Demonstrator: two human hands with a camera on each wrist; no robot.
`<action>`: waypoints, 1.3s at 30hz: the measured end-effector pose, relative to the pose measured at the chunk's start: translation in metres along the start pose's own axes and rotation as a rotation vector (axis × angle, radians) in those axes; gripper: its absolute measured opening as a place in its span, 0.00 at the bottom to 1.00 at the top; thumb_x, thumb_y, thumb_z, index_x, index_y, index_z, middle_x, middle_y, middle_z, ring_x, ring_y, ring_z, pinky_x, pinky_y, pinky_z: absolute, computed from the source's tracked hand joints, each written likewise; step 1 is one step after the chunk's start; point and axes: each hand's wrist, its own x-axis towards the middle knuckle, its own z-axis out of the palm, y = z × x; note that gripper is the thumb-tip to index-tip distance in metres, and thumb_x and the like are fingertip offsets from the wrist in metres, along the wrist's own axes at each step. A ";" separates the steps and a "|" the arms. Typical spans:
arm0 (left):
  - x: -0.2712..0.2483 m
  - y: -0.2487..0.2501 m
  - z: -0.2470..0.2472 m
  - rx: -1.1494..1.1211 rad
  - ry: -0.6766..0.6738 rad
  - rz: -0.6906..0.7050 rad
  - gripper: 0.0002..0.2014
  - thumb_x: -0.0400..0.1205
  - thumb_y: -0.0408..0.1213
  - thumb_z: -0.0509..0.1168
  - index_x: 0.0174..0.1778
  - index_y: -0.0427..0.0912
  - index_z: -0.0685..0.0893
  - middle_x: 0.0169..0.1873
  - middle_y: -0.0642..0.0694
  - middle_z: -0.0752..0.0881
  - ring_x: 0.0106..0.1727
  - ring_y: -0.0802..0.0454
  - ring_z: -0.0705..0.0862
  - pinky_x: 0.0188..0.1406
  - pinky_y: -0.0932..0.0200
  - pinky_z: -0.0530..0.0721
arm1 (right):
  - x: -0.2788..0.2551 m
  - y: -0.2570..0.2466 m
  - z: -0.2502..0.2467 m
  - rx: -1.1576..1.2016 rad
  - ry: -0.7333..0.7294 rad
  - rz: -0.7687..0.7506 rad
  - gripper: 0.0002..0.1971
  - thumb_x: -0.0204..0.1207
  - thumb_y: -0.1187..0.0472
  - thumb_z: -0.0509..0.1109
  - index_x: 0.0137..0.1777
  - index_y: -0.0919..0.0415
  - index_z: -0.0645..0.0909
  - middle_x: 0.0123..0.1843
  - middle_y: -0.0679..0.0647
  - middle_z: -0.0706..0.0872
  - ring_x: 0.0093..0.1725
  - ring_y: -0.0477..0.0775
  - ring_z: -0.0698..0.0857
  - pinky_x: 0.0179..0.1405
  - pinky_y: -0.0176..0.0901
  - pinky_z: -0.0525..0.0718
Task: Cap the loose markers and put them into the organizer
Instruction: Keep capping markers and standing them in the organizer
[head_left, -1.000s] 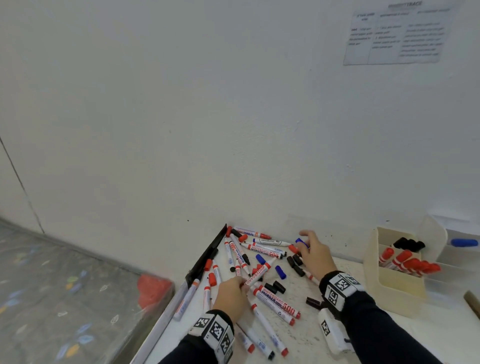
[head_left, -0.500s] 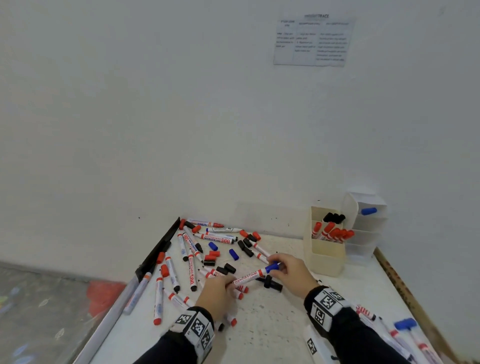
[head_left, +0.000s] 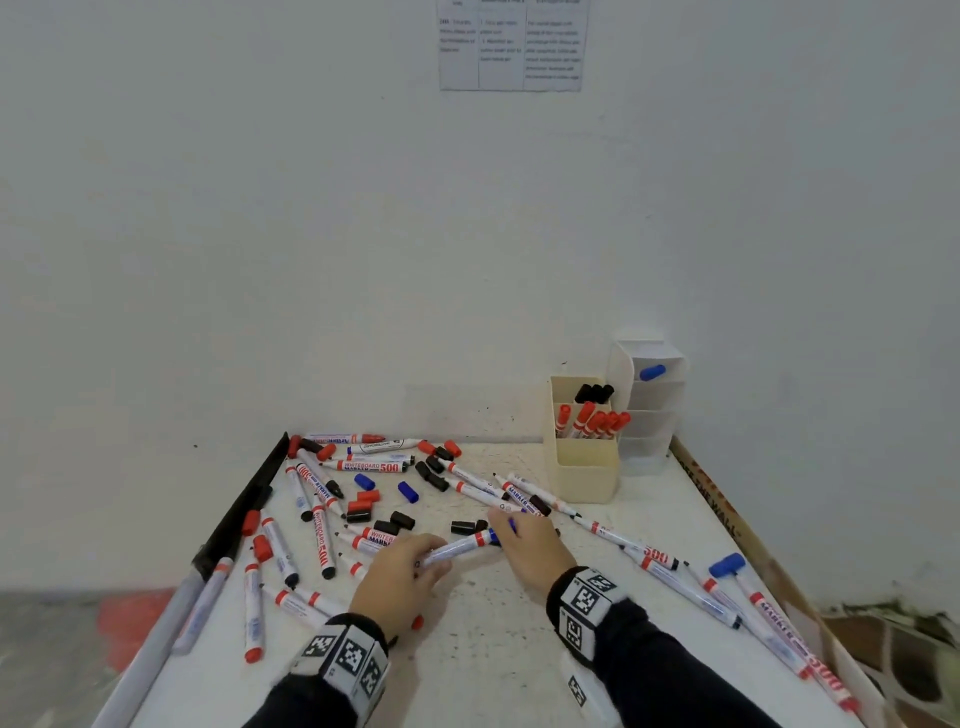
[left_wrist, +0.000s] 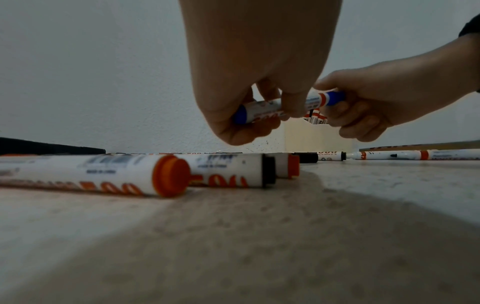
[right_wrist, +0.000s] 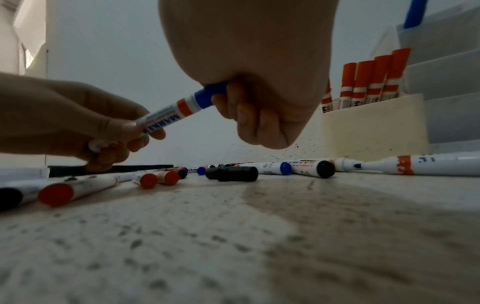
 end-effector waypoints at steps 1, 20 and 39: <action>-0.001 0.000 -0.001 0.034 -0.002 -0.005 0.13 0.83 0.44 0.60 0.64 0.53 0.79 0.52 0.55 0.82 0.51 0.61 0.77 0.52 0.69 0.73 | -0.001 -0.001 0.002 -0.018 -0.015 0.016 0.25 0.84 0.44 0.50 0.25 0.55 0.63 0.25 0.51 0.64 0.26 0.49 0.66 0.28 0.42 0.62; -0.003 0.004 0.005 -0.082 -0.210 -0.103 0.18 0.85 0.52 0.51 0.32 0.50 0.76 0.28 0.53 0.75 0.30 0.58 0.72 0.34 0.66 0.72 | 0.001 -0.003 0.013 0.104 -0.050 -0.045 0.22 0.84 0.47 0.50 0.30 0.54 0.70 0.28 0.49 0.67 0.30 0.47 0.68 0.37 0.43 0.68; -0.005 0.008 0.002 -0.507 -0.233 -0.193 0.17 0.84 0.50 0.56 0.38 0.46 0.84 0.24 0.54 0.80 0.17 0.61 0.70 0.21 0.68 0.70 | 0.002 0.000 -0.001 0.045 -0.034 -0.252 0.18 0.84 0.50 0.55 0.31 0.50 0.67 0.28 0.47 0.67 0.28 0.46 0.66 0.30 0.36 0.65</action>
